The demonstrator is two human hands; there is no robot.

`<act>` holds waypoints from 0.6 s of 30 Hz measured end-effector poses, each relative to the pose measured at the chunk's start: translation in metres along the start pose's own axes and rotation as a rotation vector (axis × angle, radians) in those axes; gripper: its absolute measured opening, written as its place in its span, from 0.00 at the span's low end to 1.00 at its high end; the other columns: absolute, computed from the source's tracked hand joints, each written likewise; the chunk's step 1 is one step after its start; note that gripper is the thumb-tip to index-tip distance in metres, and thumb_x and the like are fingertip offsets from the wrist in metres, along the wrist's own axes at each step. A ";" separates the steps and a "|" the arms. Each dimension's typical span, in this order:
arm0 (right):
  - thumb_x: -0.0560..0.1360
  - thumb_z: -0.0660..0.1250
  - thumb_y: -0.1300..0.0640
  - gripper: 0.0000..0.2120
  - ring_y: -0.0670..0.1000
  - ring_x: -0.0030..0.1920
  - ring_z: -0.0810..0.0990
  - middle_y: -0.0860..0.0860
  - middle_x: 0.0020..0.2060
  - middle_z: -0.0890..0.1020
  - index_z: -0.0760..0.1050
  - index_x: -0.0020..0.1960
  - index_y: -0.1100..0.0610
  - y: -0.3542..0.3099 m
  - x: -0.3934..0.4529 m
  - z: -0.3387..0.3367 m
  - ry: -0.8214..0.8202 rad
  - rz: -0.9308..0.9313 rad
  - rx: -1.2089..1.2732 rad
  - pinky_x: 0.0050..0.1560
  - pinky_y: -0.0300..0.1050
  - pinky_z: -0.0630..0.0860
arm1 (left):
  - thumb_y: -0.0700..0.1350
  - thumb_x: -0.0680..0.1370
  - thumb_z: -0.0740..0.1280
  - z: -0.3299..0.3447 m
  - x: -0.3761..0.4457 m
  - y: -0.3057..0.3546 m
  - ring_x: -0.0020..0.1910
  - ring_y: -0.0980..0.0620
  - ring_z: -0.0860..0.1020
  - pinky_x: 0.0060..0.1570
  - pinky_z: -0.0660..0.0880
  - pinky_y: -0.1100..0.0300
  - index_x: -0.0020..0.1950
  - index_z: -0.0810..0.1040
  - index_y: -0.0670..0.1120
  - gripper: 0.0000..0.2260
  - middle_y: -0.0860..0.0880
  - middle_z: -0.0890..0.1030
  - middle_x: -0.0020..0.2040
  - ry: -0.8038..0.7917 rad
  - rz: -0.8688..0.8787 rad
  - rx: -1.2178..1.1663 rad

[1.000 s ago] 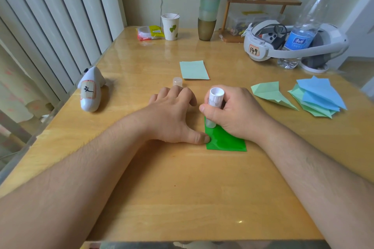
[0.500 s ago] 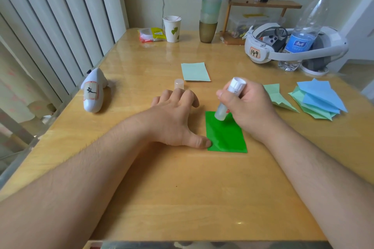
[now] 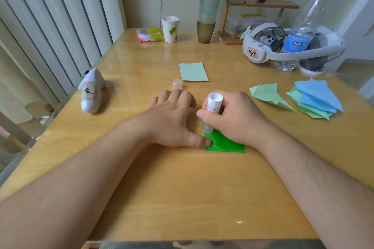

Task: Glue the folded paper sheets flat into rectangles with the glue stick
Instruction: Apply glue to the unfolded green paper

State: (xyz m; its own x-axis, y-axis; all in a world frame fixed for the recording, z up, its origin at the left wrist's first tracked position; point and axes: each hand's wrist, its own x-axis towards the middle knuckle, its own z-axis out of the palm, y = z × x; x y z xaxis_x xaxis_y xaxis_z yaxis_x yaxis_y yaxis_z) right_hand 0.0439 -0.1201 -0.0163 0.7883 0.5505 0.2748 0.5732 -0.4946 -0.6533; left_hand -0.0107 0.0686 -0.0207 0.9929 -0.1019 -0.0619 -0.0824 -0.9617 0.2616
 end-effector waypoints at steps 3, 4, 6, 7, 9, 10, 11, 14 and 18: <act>0.71 0.73 0.44 0.15 0.46 0.31 0.70 0.54 0.33 0.79 0.78 0.39 0.55 -0.001 -0.003 0.000 -0.012 0.012 0.026 0.37 0.50 0.72 | 0.79 0.61 0.68 0.000 -0.001 0.000 0.62 0.51 0.60 0.64 0.61 0.54 0.60 0.59 0.59 0.38 0.56 0.64 0.60 0.004 -0.002 -0.005; 0.69 0.72 0.42 0.16 0.48 0.32 0.71 0.54 0.33 0.80 0.78 0.39 0.56 -0.002 -0.003 -0.001 -0.022 0.028 0.038 0.37 0.51 0.72 | 0.79 0.61 0.68 0.000 -0.001 0.000 0.62 0.51 0.60 0.64 0.61 0.54 0.59 0.58 0.59 0.38 0.56 0.63 0.60 -0.002 -0.002 -0.007; 0.68 0.71 0.42 0.16 0.54 0.35 0.76 0.53 0.33 0.81 0.78 0.39 0.56 -0.002 -0.003 -0.002 -0.048 0.065 0.079 0.40 0.53 0.76 | 0.79 0.59 0.67 -0.001 -0.002 0.001 0.62 0.50 0.60 0.63 0.60 0.54 0.59 0.58 0.60 0.39 0.56 0.63 0.60 -0.015 -0.003 -0.011; 0.68 0.71 0.42 0.16 0.56 0.37 0.78 0.53 0.33 0.82 0.79 0.39 0.56 -0.001 -0.003 -0.003 -0.046 0.079 0.106 0.42 0.55 0.77 | 0.79 0.59 0.67 -0.001 -0.002 0.001 0.62 0.50 0.60 0.63 0.60 0.54 0.60 0.58 0.60 0.39 0.56 0.63 0.60 -0.018 -0.002 -0.012; 0.68 0.71 0.41 0.19 0.57 0.38 0.81 0.55 0.33 0.83 0.79 0.39 0.58 0.003 0.000 -0.006 0.020 0.090 0.185 0.44 0.58 0.79 | 0.78 0.60 0.68 -0.003 -0.002 0.001 0.62 0.50 0.60 0.64 0.60 0.54 0.62 0.60 0.59 0.40 0.56 0.63 0.61 -0.025 -0.001 -0.012; 0.68 0.71 0.41 0.20 0.59 0.38 0.81 0.56 0.33 0.82 0.78 0.40 0.59 0.006 0.002 -0.008 0.075 0.091 0.226 0.44 0.59 0.79 | 0.78 0.60 0.69 -0.004 -0.002 0.002 0.62 0.50 0.60 0.65 0.60 0.54 0.63 0.60 0.58 0.40 0.56 0.63 0.62 -0.028 0.001 -0.012; 0.69 0.71 0.41 0.20 0.60 0.39 0.81 0.57 0.34 0.82 0.78 0.40 0.60 0.008 0.004 -0.009 0.123 0.090 0.250 0.44 0.59 0.78 | 0.77 0.60 0.69 -0.004 -0.002 0.002 0.62 0.51 0.60 0.66 0.60 0.53 0.64 0.61 0.58 0.41 0.57 0.62 0.62 -0.030 0.004 -0.010; 0.74 0.75 0.46 0.14 0.53 0.36 0.79 0.53 0.34 0.82 0.79 0.40 0.55 0.013 0.004 -0.009 0.154 0.087 0.170 0.41 0.50 0.77 | 0.77 0.59 0.68 -0.006 -0.003 0.002 0.63 0.51 0.60 0.66 0.60 0.53 0.64 0.61 0.59 0.41 0.57 0.62 0.62 -0.041 0.010 -0.014; 0.74 0.76 0.47 0.11 0.43 0.31 0.72 0.48 0.32 0.80 0.79 0.40 0.52 0.009 0.001 -0.004 0.090 0.053 0.046 0.35 0.39 0.70 | 0.77 0.59 0.69 -0.006 -0.003 0.001 0.62 0.51 0.59 0.64 0.60 0.54 0.62 0.60 0.60 0.40 0.57 0.61 0.62 -0.038 0.017 -0.017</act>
State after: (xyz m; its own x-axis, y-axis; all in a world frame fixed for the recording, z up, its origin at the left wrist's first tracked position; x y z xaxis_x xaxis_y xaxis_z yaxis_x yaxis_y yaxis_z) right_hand 0.0509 -0.1269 -0.0188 0.8354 0.4605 0.3002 0.5209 -0.4888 -0.6999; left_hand -0.0129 0.0694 -0.0147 0.9873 -0.1277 -0.0940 -0.0970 -0.9553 0.2792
